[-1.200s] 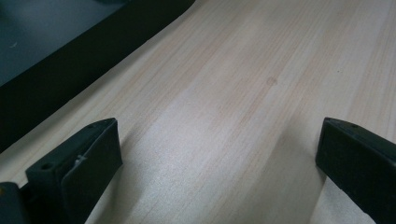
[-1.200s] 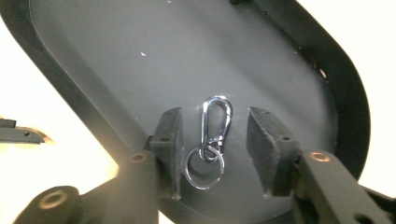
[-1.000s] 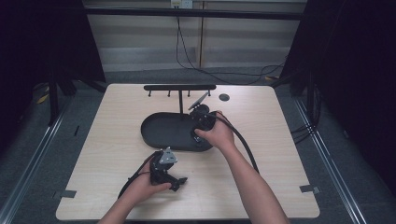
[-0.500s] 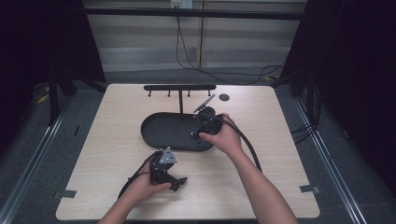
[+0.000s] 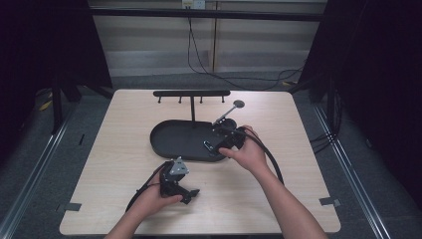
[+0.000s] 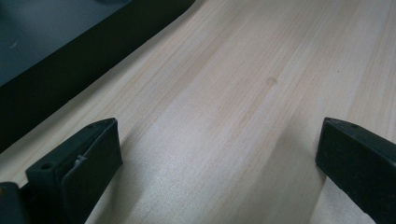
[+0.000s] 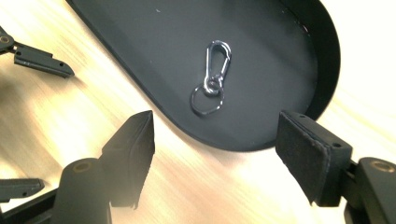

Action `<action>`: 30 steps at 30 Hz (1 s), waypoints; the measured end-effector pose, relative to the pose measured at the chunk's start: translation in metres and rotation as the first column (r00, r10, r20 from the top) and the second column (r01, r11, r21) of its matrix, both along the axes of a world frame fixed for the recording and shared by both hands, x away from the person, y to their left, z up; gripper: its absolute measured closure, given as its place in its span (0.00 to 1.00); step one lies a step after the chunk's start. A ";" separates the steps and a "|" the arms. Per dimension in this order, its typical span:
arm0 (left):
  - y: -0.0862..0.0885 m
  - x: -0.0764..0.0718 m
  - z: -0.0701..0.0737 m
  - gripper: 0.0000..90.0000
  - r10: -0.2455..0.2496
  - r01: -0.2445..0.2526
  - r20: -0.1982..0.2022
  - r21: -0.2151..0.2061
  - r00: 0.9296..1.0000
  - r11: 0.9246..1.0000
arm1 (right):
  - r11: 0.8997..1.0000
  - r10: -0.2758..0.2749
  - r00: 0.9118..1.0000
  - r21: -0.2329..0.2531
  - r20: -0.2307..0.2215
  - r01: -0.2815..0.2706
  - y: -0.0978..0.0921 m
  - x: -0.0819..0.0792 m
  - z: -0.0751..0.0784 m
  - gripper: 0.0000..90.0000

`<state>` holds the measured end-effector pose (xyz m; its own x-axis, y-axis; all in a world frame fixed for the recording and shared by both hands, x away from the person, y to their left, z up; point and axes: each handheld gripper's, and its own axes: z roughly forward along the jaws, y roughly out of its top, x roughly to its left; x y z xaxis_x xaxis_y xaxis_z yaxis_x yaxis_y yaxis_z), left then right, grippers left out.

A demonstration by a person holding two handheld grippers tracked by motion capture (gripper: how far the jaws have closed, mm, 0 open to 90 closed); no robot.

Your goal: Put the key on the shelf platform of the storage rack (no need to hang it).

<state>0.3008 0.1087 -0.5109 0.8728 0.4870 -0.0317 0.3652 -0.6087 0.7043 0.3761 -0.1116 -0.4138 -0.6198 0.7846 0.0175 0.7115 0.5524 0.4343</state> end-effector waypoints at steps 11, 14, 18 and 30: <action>0.000 0.000 0.000 0.00 -0.004 0.004 0.000 0.006 1.000 1.000 | 1.000 -0.022 1.000 0.013 0.009 0.022 -0.022 -0.012 -0.001 0.32; 0.000 0.000 0.000 0.00 -0.004 0.004 0.000 0.005 1.000 1.000 | 0.999 -0.025 1.000 0.022 0.003 0.024 -0.027 -0.016 -0.001 0.32; 0.000 0.000 0.000 0.00 -0.005 0.005 -0.002 0.005 1.000 1.000 | 0.999 -0.032 0.999 0.024 -0.007 0.032 -0.034 -0.021 -0.003 0.32; 0.000 0.000 0.000 0.00 -0.004 0.004 0.000 0.005 1.000 1.000 | 0.999 -0.042 0.999 0.015 -0.021 0.042 -0.057 -0.034 -0.005 0.32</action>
<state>0.3009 0.1089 -0.5107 0.8745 0.4841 -0.0294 0.3632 -0.6135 0.7012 0.3423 -0.1681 -0.4191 -0.5858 0.8094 0.0423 0.7427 0.5151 0.4279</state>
